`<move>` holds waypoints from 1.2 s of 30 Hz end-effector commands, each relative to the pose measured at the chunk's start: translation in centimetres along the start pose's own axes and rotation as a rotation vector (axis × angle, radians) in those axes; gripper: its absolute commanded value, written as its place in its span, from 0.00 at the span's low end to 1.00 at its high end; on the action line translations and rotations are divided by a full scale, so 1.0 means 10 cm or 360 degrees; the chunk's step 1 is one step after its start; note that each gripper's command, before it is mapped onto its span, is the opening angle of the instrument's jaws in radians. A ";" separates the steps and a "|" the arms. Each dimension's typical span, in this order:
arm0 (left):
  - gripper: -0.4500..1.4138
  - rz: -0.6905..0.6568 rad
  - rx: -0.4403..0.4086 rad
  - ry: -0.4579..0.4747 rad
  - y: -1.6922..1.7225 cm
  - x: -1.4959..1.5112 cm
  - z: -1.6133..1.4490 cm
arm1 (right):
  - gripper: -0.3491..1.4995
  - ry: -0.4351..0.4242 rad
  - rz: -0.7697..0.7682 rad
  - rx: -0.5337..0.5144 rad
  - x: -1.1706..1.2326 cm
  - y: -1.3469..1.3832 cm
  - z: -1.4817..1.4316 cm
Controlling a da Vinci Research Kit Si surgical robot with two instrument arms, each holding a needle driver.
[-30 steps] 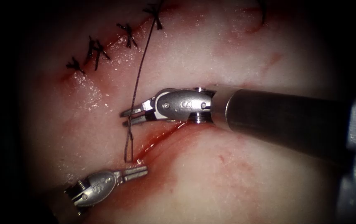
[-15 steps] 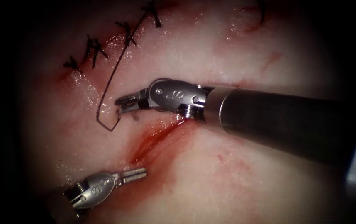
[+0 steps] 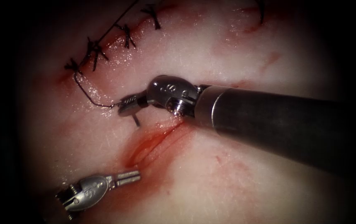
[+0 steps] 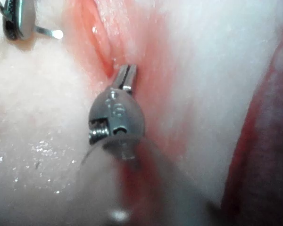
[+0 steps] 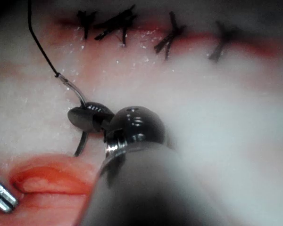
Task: Wound Closure
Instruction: Throw needle through flesh above incision with right hand
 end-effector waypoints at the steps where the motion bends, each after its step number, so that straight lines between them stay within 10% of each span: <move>1: 0.13 0.0001 -0.0002 0.0003 -0.002 -0.003 0.008 | 0.00 -0.0003 0.0043 0.0016 0.004 0.002 0.011; 36: 0.11 0.0001 0.0010 -0.0007 -0.008 -0.005 0.003 | 0.00 -0.0155 0.0637 0.0353 -0.031 -0.044 0.027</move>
